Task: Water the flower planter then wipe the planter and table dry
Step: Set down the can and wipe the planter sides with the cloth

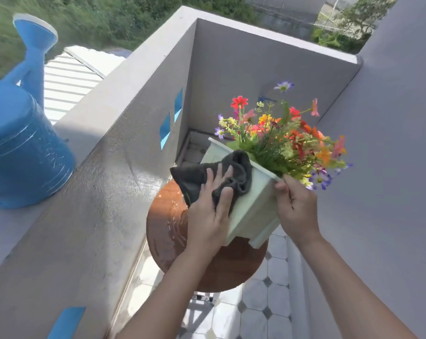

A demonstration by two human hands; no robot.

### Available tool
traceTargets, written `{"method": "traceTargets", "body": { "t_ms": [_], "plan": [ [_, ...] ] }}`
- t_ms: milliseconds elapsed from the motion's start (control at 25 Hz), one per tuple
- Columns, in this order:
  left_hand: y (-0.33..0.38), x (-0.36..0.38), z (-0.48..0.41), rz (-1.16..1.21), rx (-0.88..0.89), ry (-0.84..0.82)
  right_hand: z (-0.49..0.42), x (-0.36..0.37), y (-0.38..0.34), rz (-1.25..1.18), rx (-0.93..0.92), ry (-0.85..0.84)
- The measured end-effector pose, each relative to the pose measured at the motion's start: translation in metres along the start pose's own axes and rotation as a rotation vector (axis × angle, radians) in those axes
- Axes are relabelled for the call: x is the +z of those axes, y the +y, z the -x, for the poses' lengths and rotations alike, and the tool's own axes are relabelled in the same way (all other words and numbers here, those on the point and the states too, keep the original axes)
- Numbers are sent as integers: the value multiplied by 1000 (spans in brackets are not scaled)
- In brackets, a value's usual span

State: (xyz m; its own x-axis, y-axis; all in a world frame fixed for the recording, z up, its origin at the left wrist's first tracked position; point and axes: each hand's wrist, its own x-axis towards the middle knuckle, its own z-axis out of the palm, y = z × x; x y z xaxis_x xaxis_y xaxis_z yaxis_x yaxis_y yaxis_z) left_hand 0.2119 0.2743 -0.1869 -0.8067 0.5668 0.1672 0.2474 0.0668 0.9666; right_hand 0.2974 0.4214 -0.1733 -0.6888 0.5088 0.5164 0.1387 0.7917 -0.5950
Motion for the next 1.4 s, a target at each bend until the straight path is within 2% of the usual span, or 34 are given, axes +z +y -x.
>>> {"method": "traceTargets", "body": {
  "t_ms": [40,120,200,320,520,600,800,840,920,1000,1120,1280,1400],
  "plan": [
    [5,0,10,36,135,-107,1,1,4,-21,28,-3],
    [2,-1,12,-66,359,-286,1,1,10,-117,99,-37],
    [0,-4,-2,-240,440,-313,-1,0,10,-146,104,-62],
    [-4,0,-19,-206,315,-228,-2,-2,9,-44,27,-21],
    [-23,-6,-49,-96,-156,109,7,-2,-2,-16,16,1],
    [-17,-5,-44,-152,-176,90,7,1,-4,-21,19,11],
    [3,-8,0,-175,240,-188,10,1,-4,-22,100,32],
    [-2,-10,7,-241,345,-229,11,1,-2,-35,122,28],
    [-24,-18,23,-425,554,-255,11,0,-3,-33,140,17],
    [-48,-27,39,-478,648,-241,10,-1,-4,-16,123,11],
    [-57,-30,47,-359,579,-203,9,-1,-3,-16,123,24],
    [-18,-9,22,-157,267,-121,13,0,-4,-30,126,39],
    [-14,-6,10,-75,232,-137,15,0,-5,-46,111,54]
  ]
}}
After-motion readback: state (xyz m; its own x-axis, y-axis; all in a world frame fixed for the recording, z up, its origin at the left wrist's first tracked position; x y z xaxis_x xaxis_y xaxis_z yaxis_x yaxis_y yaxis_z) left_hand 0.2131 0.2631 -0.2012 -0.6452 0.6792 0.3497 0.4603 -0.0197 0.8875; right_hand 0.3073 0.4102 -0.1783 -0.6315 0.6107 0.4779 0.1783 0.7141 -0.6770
